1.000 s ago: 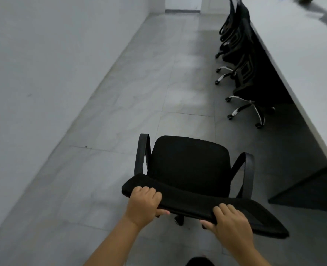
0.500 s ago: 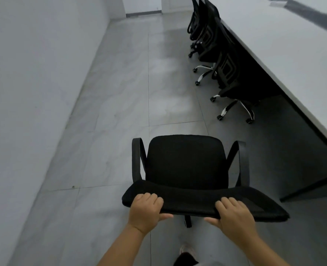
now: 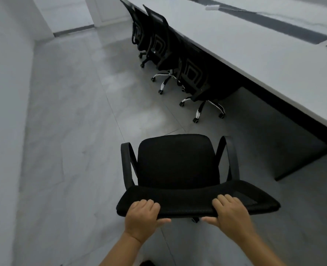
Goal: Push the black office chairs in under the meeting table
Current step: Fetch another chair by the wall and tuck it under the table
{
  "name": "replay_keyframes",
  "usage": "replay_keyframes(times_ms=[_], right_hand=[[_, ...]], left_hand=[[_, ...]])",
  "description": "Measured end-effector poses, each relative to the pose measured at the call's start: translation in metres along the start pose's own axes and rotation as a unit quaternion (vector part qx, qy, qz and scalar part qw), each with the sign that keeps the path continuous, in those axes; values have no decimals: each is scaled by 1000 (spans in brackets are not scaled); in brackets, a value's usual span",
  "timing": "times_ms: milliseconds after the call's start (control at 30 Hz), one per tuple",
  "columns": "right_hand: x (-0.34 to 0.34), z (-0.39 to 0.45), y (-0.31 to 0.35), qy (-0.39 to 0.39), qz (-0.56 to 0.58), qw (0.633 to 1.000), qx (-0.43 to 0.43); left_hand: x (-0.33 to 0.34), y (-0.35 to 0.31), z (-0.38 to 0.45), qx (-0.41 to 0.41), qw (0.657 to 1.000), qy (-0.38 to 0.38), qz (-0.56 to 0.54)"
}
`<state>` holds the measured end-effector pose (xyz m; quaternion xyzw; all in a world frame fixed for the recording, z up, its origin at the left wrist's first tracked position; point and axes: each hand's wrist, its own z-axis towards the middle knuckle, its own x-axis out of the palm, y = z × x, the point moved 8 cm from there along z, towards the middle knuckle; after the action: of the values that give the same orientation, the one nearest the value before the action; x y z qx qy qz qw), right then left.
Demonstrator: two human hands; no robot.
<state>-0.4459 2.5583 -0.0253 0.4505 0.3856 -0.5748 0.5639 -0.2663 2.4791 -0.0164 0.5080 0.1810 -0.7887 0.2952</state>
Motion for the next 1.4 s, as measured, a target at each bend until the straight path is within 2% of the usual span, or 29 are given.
replay_keyframes(times_ms=[267,400,567,667,833,967,1100,1267,1400], right_hand=[[16,35,72,15,-23,990,140],[21,65,95,-10,-28,982,188],[56,105,111,40,-12,961,272],[63,130,113,40,0,950,311],[76,180,100,44,-29,948,315],[81,210,74,29,-50,935,349],[79,226,44,6,-85,927,365],[80,249,10,-11,-118,901,418],[78,274,-14,-56,-152,883,441]], left_hand=[[10,97,29,110,992,-14,-67],[23,134,55,154,985,-17,-82],[48,178,102,212,974,5,-84],[60,193,132,233,968,18,-93],[88,208,191,278,956,32,-87],[110,206,240,317,943,44,-93],[127,191,282,355,927,25,-118],[156,173,339,418,897,40,-139],[182,160,388,449,877,57,-161]])
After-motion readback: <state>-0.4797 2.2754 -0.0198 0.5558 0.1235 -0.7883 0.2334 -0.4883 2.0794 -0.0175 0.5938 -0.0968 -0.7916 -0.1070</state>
